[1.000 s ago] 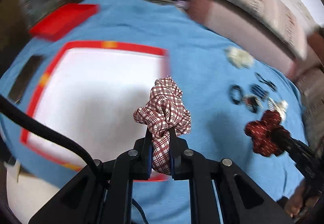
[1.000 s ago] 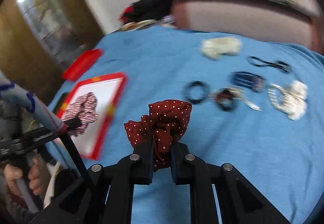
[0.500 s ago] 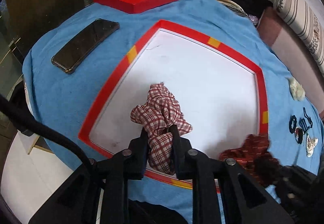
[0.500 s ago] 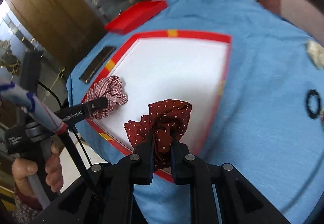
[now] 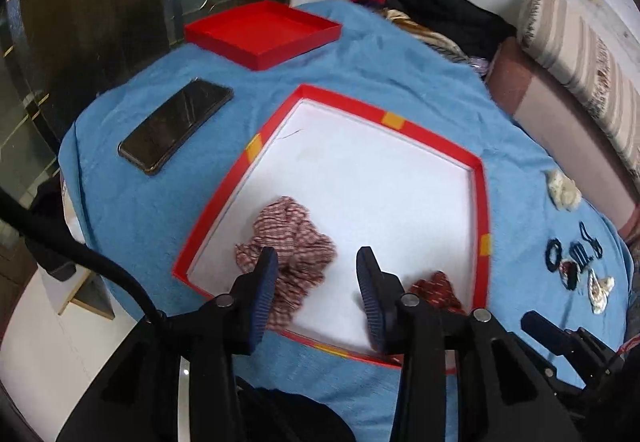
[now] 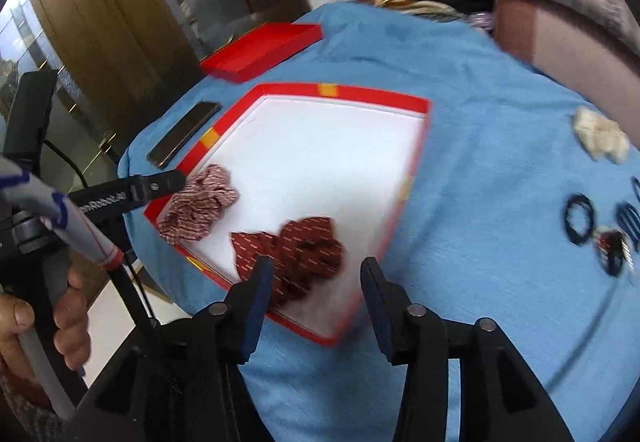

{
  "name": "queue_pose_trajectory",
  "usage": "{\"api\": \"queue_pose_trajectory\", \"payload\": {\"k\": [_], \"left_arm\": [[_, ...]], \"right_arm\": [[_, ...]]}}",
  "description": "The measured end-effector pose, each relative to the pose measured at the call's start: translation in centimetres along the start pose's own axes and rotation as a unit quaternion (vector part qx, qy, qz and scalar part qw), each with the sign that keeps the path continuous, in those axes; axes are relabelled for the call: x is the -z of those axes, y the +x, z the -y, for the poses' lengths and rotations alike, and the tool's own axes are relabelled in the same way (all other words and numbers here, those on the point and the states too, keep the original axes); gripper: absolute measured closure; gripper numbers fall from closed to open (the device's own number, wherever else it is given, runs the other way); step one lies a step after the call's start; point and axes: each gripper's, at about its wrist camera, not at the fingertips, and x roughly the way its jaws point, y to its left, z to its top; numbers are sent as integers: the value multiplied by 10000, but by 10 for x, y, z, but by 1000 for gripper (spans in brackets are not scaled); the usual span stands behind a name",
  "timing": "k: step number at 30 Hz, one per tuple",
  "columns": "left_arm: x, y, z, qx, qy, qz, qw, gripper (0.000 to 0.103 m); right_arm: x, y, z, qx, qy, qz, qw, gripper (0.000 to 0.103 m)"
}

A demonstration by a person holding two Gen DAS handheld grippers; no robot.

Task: Organize jewelry
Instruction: 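Carry both scrunchies to the red-rimmed white tray and open both tools, then grasp a black hair tie with the left tool while the right grasps another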

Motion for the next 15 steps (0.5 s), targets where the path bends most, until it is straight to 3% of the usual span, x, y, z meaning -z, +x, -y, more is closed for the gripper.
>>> {"api": "queue_pose_trajectory", "payload": {"k": [7, 12, 15], "left_arm": [[16, -25, 48, 209, 481, 84, 9986, 62], [37, -33, 94, 467, 977, -15, 9941, 61], [48, -35, 121, 607, 1256, -133, 9901, 61]], "right_arm": [[47, -51, 66, 509, 733, 168, 9959, 53], [90, -87, 119, 1059, 1380, 358, 9841, 53], [110, -106, 146, 1161, 1844, 428, 9750, 53]]}}
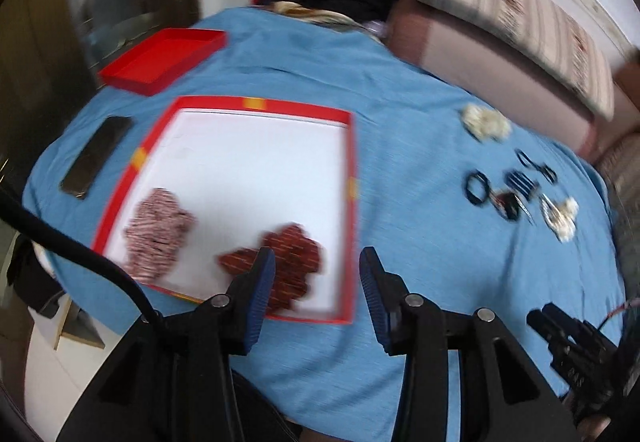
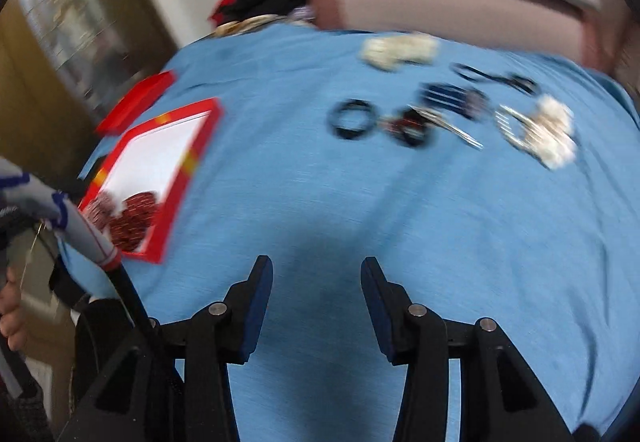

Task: Organize jewelry
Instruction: 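Grasp a black hair tie with the left tool while the right grasps another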

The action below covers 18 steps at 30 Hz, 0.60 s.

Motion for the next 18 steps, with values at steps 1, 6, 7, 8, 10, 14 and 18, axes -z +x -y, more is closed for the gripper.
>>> {"api": "queue_pose_trajectory", "payload": {"k": [1, 6, 7, 8, 10, 14, 18], "left_arm": [[2, 1, 10, 53, 99, -39, 9999, 61], [11, 4, 56, 141, 561, -177, 9982, 58], [13, 4, 65, 151, 644, -204, 9976, 57], [14, 6, 71, 160, 725, -226, 9970, 56], [18, 9, 84, 147, 893, -274, 9955, 56], [25, 21, 104, 209, 1064, -457, 9931, 55], [26, 35, 119, 271, 1166, -618, 9909, 55]], "right_arm": [[2, -5, 11, 19, 112, 19, 9999, 53], [10, -22, 50, 155, 601, 200, 9979, 53], [10, -23, 53, 174, 651, 216, 9975, 53], [12, -25, 60, 199, 729, 236, 9969, 53], [16, -25, 70, 209, 859, 256, 9958, 53], [23, -26, 87, 221, 1041, 276, 9939, 53], [24, -25, 95, 259, 1129, 266, 9929, 53]]}}
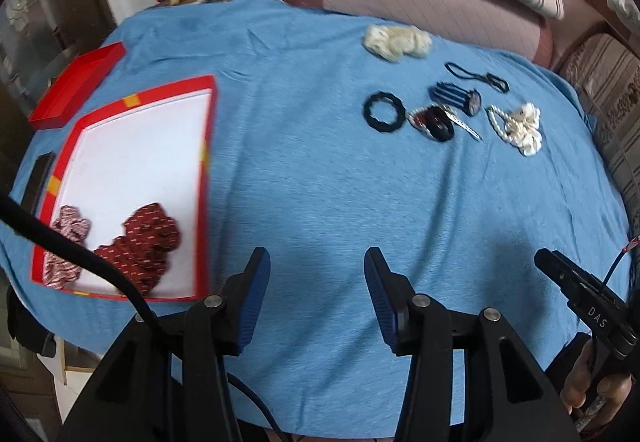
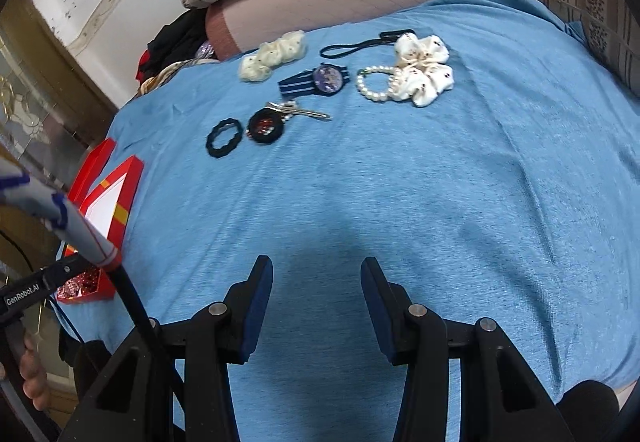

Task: Organize jewelry
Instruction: 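Grasp a black hair tie with the left tool while the right grasps another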

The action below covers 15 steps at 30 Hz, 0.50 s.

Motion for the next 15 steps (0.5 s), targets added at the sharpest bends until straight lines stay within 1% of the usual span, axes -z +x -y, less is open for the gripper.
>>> {"api": "queue_pose_trajectory", "payload": {"k": [4, 9, 11, 15], "left_arm": [[-4, 14, 9, 59, 72, -109, 9999, 55], [-11, 32, 11, 125, 95, -178, 9997, 55], [-20, 39, 9, 166, 79, -157, 9997, 55], [-53, 59, 4, 252, 97, 6, 9996, 55]], "right_arm": [[-6, 8, 2, 23, -68, -62, 10000, 53], [-38, 30, -19, 8, -573, -35, 9984, 53], [-52, 41, -28, 9, -742, 10, 9972, 53], [-79, 69, -45, -145, -924, -32, 9956, 55]]}}
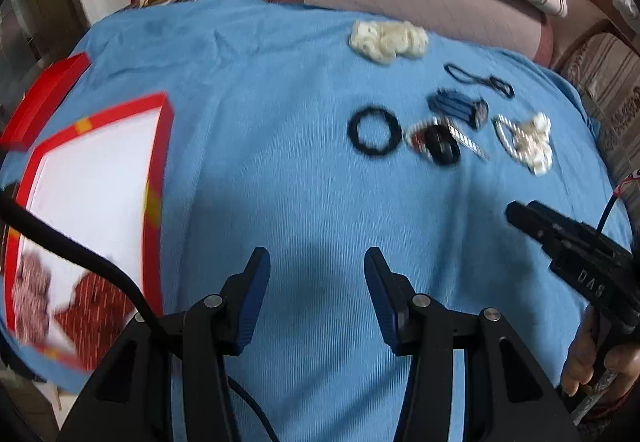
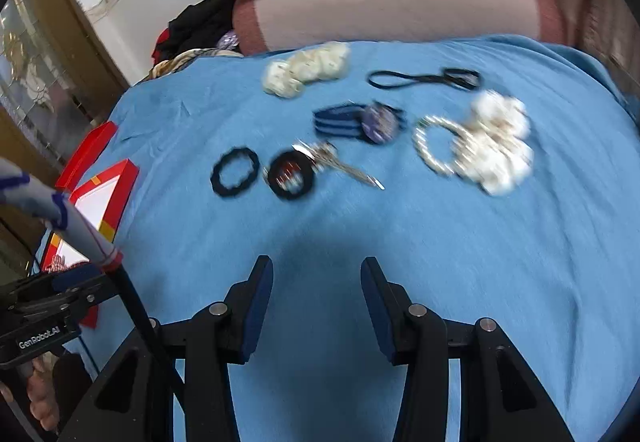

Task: Organize jewelry
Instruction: 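Grasp a black hair tie with the left tool while the right grasps another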

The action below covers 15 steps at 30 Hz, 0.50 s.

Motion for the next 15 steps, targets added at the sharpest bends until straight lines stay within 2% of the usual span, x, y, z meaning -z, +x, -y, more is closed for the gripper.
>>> {"api": "queue_pose_trajectory", "payload": {"k": [7, 9, 11, 15], "left_arm": [[-67, 66, -5, 698, -168, -215, 9972, 56], [-80, 87, -1, 878, -164, -331, 9955, 62], [-89, 101, 2, 1052, -153, -427, 9934, 63], [-101, 116, 15, 1108, 23, -383, 9931, 64]], "right_arm": [[-34, 50, -6, -92, -32, -177, 9998, 59], [-37, 62, -6, -93, -32, -253, 9996, 62], [-39, 71, -6, -73, -45, -280, 9996, 62], [-38, 76, -5, 19, -68, -252, 9997, 69]]}}
